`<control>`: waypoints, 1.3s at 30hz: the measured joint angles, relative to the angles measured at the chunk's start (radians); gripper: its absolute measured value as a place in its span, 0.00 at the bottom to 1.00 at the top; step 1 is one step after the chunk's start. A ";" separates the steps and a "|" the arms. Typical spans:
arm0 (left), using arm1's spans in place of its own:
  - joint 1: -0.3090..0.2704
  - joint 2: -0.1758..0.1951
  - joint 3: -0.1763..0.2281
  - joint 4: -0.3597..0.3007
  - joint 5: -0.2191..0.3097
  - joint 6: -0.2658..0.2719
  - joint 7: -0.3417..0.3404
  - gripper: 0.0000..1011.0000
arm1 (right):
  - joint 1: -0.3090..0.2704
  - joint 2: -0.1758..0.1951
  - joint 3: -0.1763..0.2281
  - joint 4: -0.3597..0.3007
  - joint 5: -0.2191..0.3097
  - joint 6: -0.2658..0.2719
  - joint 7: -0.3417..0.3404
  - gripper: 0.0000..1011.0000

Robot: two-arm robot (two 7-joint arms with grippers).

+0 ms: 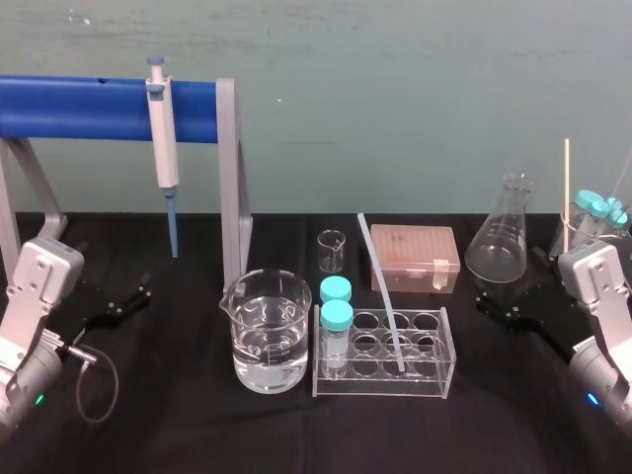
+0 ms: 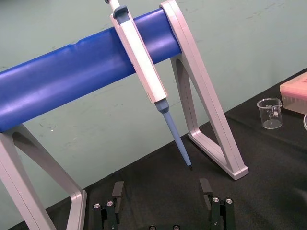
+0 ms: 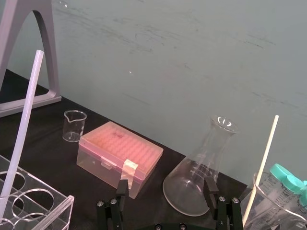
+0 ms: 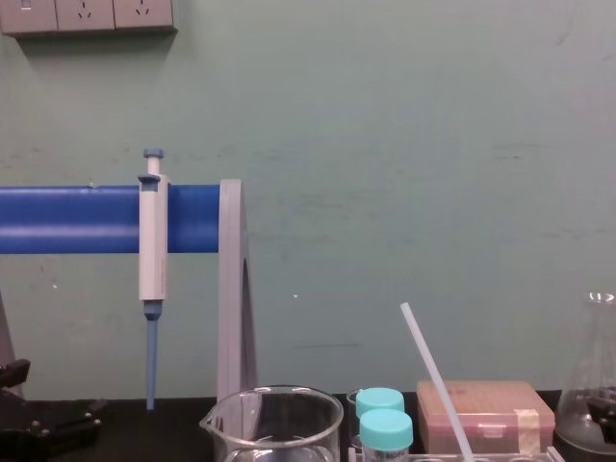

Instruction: Pick up the stirring rod with one hand, then place it down.

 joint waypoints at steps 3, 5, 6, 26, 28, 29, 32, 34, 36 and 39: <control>0.000 0.000 0.000 0.000 0.000 0.000 0.000 0.99 | 0.000 0.000 0.000 0.000 0.000 0.000 0.000 0.99; 0.000 0.000 0.000 0.000 0.000 0.000 0.000 0.99 | 0.000 0.000 0.000 0.000 0.000 0.000 0.000 0.99; 0.000 0.000 0.000 0.000 0.000 0.000 0.000 0.99 | 0.000 0.000 0.000 0.000 0.000 0.000 0.000 0.99; 0.000 0.000 0.000 0.000 0.000 0.000 0.000 0.99 | 0.000 0.000 0.000 0.000 0.000 0.000 0.000 0.99; 0.000 0.000 0.000 0.000 0.000 0.000 0.000 0.99 | 0.000 0.000 0.000 0.000 0.000 0.000 0.000 0.99; 0.000 0.000 0.000 0.000 0.000 0.000 0.000 0.99 | 0.000 0.000 0.000 0.000 0.000 0.000 0.000 0.99; 0.000 0.000 0.000 0.000 0.000 0.000 0.000 0.99 | 0.000 0.000 0.000 0.000 0.000 0.000 0.000 0.99; 0.000 0.000 0.000 0.000 0.000 0.000 0.000 0.99 | 0.000 0.000 0.000 0.000 0.000 0.000 0.000 0.99; 0.000 0.000 0.000 0.000 0.000 0.000 0.000 0.99 | 0.000 0.000 0.000 0.000 0.000 0.000 0.000 0.99; 0.000 0.000 0.000 0.000 0.000 0.000 0.000 0.99 | 0.000 0.000 0.000 0.000 0.000 0.000 0.000 0.99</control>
